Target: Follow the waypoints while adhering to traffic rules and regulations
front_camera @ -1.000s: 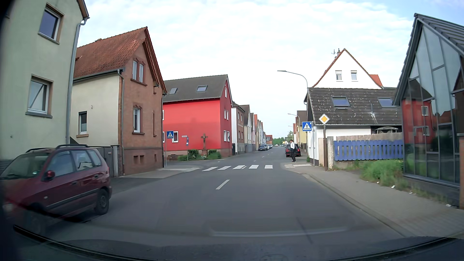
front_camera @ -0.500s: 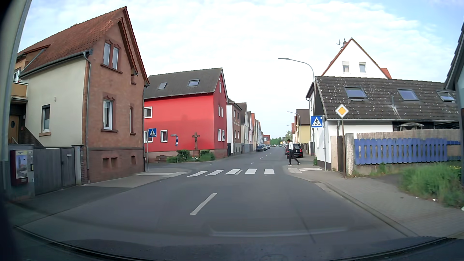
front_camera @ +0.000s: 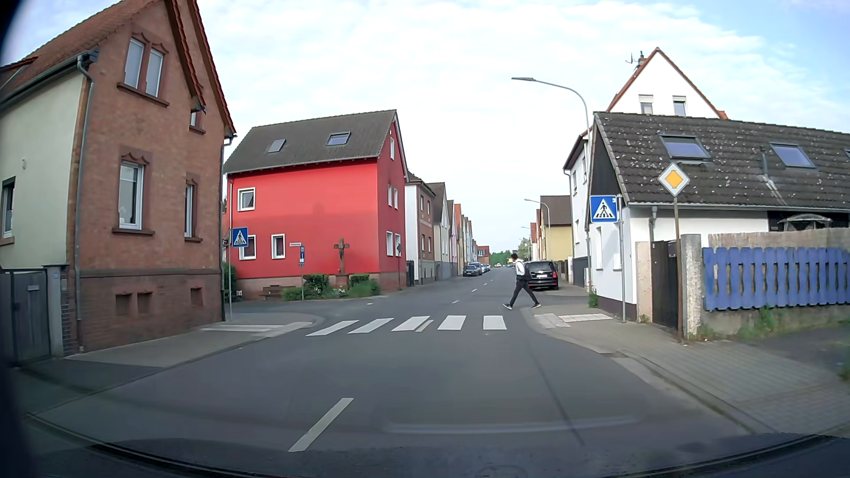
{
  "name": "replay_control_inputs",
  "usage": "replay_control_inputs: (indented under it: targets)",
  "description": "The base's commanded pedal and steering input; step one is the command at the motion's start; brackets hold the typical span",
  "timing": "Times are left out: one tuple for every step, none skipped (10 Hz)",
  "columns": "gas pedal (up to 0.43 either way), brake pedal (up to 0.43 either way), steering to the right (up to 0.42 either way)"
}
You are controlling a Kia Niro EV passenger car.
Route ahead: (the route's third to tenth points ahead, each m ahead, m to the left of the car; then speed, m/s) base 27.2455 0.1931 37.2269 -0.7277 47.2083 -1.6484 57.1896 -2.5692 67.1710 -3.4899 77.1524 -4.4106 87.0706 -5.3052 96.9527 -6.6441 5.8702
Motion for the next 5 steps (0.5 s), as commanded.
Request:
replay_control_inputs:
  targets:
    - [0.000, 0.256, 0.016]
    - [0.000, 0.256, 0.016]
    - [0.000, 0.262, 0.016]
    - [0.000, 0.262, 0.017]
    - [0.000, 0.262, 0.018]
